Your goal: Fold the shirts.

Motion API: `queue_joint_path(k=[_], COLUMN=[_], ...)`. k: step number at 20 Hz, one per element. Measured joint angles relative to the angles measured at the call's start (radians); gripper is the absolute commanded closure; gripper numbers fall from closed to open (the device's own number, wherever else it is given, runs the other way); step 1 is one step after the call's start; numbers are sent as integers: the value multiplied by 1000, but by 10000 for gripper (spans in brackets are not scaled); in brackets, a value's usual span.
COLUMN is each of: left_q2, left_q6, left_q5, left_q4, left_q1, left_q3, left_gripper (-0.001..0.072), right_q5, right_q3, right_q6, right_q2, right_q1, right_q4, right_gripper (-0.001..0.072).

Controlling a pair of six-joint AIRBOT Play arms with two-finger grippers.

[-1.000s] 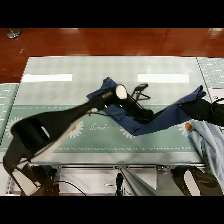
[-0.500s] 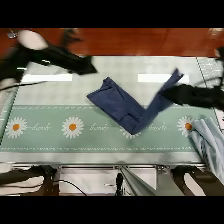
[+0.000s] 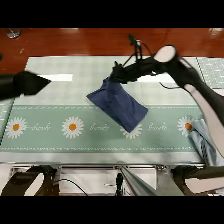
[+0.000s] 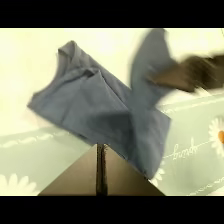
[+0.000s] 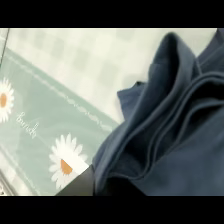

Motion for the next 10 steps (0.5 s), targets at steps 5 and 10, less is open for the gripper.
queue_joint_path(k=[5,10], left_q2=[130,148], left_q6=[-34,-40], left_q5=[12,60], left_q4=[-45,-67], left_q1=[4,5], left_q3=[-181,-266], left_gripper=[686,686], right_q5=[-35,64], right_q3=[173,216], right_q6=[61,71], right_q2=[-177,-198], right_q1=[20,-21], right_q4=[13,53], right_gripper=[82,84])
